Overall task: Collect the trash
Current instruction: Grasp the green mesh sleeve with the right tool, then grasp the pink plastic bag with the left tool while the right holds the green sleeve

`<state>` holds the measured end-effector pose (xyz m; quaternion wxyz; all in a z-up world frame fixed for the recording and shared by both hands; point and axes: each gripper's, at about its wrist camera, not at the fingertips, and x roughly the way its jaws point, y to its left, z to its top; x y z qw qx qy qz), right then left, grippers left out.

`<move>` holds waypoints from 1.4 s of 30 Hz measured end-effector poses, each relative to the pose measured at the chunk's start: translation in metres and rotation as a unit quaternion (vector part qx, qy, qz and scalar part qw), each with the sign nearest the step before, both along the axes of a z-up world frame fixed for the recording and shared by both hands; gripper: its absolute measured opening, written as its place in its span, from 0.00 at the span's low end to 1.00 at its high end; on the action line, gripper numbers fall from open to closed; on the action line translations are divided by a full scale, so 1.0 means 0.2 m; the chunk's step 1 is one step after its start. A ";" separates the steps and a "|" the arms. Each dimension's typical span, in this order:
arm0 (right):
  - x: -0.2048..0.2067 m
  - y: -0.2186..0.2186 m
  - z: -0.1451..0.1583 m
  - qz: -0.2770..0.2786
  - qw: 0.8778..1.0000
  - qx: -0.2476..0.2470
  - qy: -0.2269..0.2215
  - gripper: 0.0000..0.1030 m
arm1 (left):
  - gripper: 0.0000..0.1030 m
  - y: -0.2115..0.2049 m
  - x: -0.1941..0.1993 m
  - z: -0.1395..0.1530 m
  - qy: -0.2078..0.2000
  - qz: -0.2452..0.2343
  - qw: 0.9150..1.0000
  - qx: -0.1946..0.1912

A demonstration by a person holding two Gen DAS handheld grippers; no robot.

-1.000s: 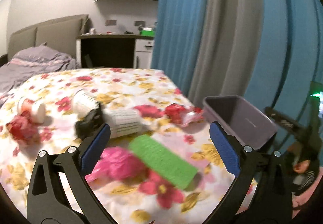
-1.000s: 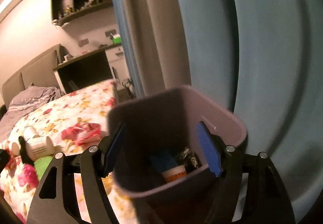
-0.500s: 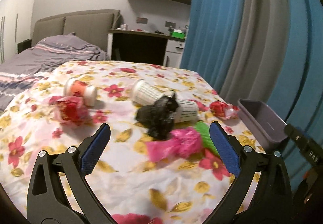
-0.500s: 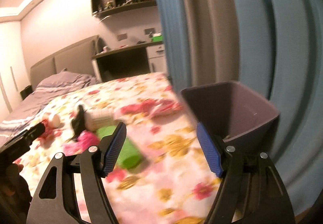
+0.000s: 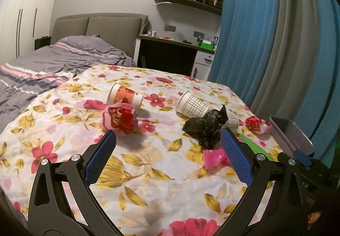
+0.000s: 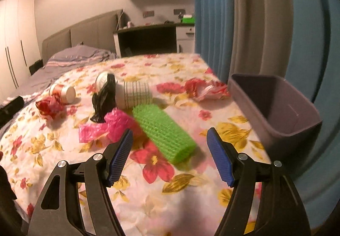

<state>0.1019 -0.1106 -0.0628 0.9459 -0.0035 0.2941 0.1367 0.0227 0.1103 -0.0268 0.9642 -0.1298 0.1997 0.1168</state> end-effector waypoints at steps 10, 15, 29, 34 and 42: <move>0.20 0.09 -0.10 0.023 0.997 -0.045 0.059 0.69 | 0.94 -0.04 0.05 -0.03 0.002 -0.030 1.000 -0.001; 0.28 0.11 -0.16 0.025 0.994 -0.060 0.086 0.60 | 0.94 -0.11 0.10 -0.06 0.012 -0.055 0.998 0.003; 0.23 -0.08 -0.12 0.024 0.997 0.010 0.076 0.17 | 0.94 -0.36 0.30 -0.14 0.053 -0.132 0.990 -0.014; 0.14 -0.21 -0.05 0.005 0.997 0.048 0.056 0.17 | 0.93 -0.45 0.41 -0.16 0.069 -0.143 0.987 -0.023; 0.06 -0.36 0.01 -0.003 0.996 0.079 0.039 0.17 | 0.56 -0.55 0.62 -0.26 0.136 -0.169 0.975 -0.044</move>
